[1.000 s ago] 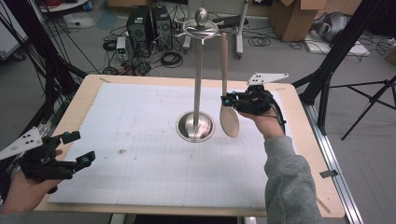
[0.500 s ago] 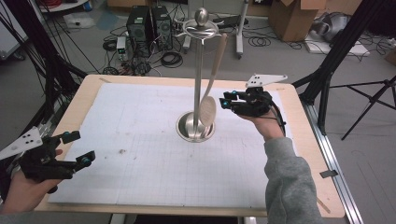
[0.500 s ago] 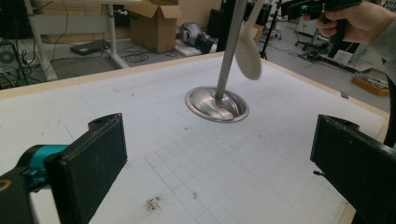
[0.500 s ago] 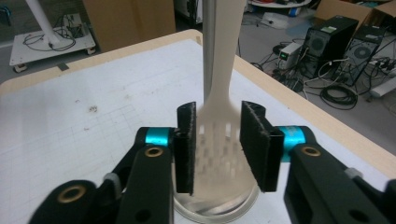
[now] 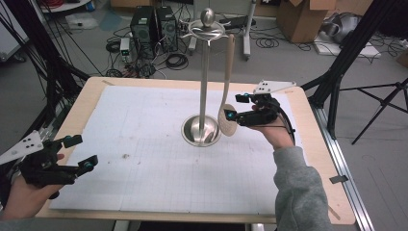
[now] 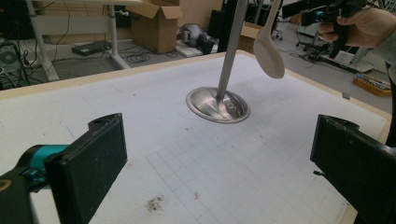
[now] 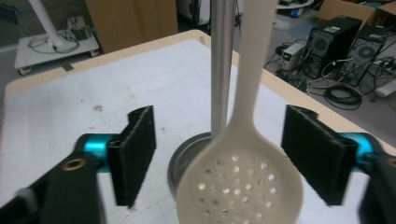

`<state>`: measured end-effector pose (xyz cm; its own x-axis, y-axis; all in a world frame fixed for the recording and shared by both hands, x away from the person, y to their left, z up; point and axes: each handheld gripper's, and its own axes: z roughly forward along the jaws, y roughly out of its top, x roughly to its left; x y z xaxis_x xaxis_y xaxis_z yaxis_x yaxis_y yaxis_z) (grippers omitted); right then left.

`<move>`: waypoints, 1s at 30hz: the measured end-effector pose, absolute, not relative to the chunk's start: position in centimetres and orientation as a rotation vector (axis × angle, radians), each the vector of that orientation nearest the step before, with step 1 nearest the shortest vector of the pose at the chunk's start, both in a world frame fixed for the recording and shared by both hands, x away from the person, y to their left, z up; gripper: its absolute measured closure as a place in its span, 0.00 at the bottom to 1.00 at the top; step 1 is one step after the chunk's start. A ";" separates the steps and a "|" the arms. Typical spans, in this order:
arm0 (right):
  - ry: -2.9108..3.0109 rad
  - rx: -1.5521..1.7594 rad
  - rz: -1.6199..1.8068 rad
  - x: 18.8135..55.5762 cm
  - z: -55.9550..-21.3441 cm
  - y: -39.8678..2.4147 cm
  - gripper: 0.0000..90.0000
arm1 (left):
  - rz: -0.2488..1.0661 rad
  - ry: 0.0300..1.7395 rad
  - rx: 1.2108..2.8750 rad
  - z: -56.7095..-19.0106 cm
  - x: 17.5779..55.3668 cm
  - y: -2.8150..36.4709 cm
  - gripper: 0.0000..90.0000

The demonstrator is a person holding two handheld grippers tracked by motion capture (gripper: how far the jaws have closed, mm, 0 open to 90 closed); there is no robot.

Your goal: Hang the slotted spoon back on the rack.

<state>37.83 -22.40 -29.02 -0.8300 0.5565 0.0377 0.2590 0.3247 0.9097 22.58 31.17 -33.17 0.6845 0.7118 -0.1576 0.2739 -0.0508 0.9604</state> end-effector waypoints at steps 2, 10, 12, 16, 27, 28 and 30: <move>2.296 0.725 1.507 37.6 -29.2 -22.5 0.16 | 0.429 0.815 1.629 -33.2 22.6 31.2 0.05; 2.268 0.677 1.529 36.8 -29.6 -23.0 0.11 | 0.450 0.804 1.616 -33.4 23.0 30.9 0.05; 2.265 0.678 1.550 36.6 -29.7 -23.2 0.11 | 0.454 0.805 1.611 -33.4 23.1 30.9 0.05; 2.254 0.682 1.571 36.0 -29.9 -23.7 0.11 | 0.466 0.808 1.609 -33.6 23.1 31.0 0.05; 2.231 0.630 1.581 34.3 -30.2 -24.2 0.11 | 0.476 0.805 1.590 -33.7 23.1 30.7 0.05; 2.234 0.640 1.579 34.1 -30.3 -24.3 0.11 | 0.474 0.804 1.588 -33.8 23.2 30.7 0.05; 2.230 0.641 1.592 33.8 -30.5 -24.6 0.11 | 0.470 0.795 1.582 -33.9 23.2 30.7 0.05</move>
